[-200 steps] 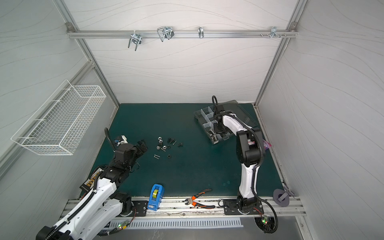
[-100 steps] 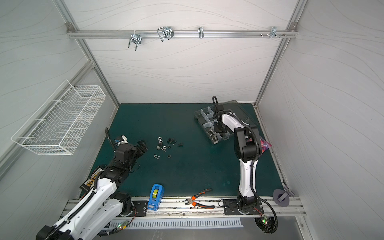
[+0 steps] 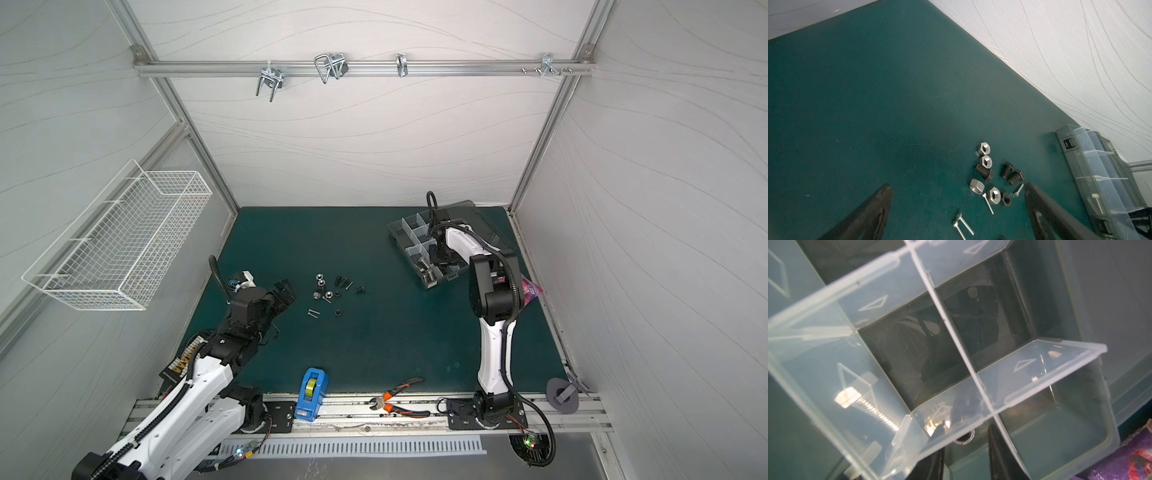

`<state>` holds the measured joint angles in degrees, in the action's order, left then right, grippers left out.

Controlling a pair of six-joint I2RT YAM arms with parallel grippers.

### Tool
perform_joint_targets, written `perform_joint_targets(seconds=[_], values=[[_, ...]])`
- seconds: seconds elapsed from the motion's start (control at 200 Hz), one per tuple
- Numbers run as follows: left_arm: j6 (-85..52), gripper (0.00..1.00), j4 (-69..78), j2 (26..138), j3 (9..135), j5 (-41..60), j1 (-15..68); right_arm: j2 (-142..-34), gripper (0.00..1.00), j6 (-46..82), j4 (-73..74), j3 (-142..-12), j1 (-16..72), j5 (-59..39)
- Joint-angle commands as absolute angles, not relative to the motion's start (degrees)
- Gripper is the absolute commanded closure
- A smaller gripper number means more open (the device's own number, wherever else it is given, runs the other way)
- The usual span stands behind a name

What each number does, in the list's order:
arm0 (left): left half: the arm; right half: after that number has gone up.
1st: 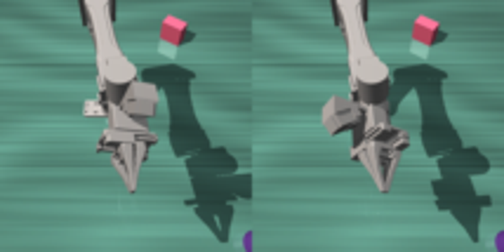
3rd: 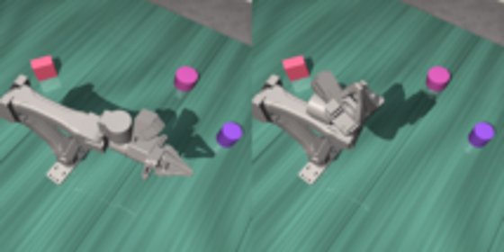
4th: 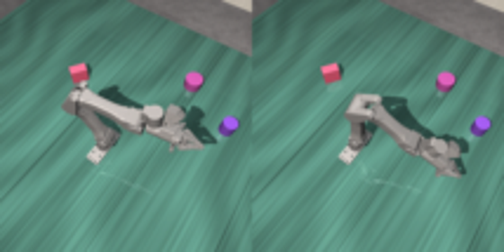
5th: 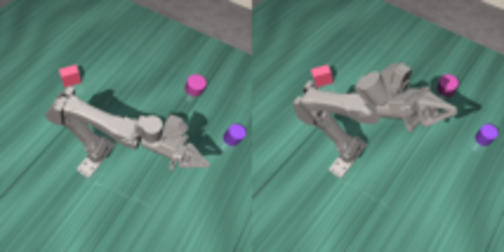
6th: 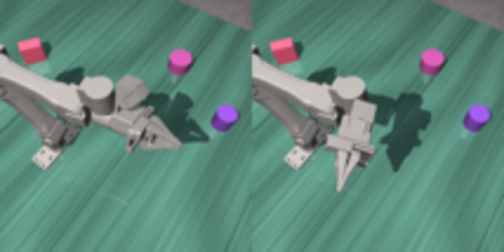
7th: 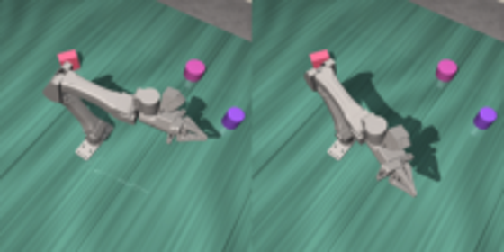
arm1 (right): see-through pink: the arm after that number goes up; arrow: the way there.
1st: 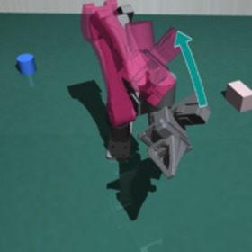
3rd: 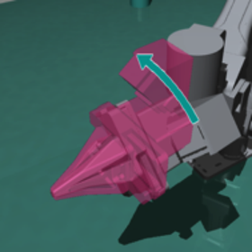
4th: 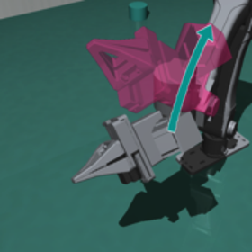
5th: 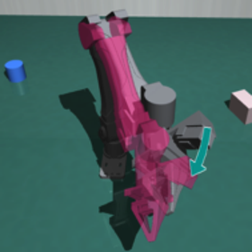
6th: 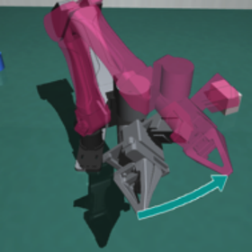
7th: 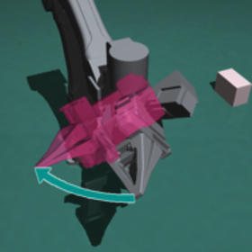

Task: Sort the screws and nuts into containers
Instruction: 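Open the right gripper and return it over the pile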

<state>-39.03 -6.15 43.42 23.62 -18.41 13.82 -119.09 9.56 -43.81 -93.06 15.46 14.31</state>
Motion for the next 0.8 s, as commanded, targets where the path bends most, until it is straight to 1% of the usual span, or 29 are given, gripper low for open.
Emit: perform_joint_targets(seconds=[0.0,0.295,0.375,0.47,0.535,0.565,0.61,0.64,0.66,0.665,0.68,0.795], values=[[-38.9,0.0,-5.2,42.6,24.9,-18.9,13.9,-114.2,0.63,9.8,-44.7,-91.6,15.5,13.6],[-39.3,0.0,-4.8,42.7,24.5,-18.8,13.9,-103.1,0.59,11.2,-43.5,-85.2,18.2,11.7],[-39.3,0.0,-4.7,42.8,24.5,-18.7,13.9,-101.2,0.55,11.4,-43.7,-84.2,19.9,12.2],[-39.3,0.01,-4.9,42.7,24.5,-18.7,13.9,-99.4,0.43,11.9,-43.9,-82.8,22.7,12.2],[-39.2,0.0,-5.1,42.5,24.4,-18.7,13.9,-98.5,0.31,11.9,-44.0,-82.0,24.9,13.0],[-39.2,0.0,-5.3,42.4,24.4,-18.7,13.9,-98.4,0.28,11.9,-44.3,-81.7,25.8,13.5],[-39.1,0.0,-5.4,42.2,24.4,-18.9,13.9,-98.0,0.2,12.0,-44.5,-81.3,27.6,13.8],[-39.1,0.0,-5.4,42.1,24.3,-19.0,13.9,-97.8,0.12,12.3,-44.5,-81.0,28.9,13.9],[-39.1,0.0,-5.4,42.0,24.3,-19.0,13.9,-97.7,0.1,12.4,-44.6,-80.8,29.5,13.8],[-39.1,0.0,-5.4,41.9,24.2,-19.1,13.9,-97.7,0.06,12.6,-44.6,-80.7,29.9,13.8],[-39.1,0.0,-5.5,41.9,24.2,-19.1,13.9,-97.7,0.02,12.6,-44.7,-80.6,30.4,13.7],[-39.1,0.0,-5.5,41.7,24.2,-19.1,13.9,-97.7,0.01,13.7,-44.7,-79.8,35.3,14.1]])
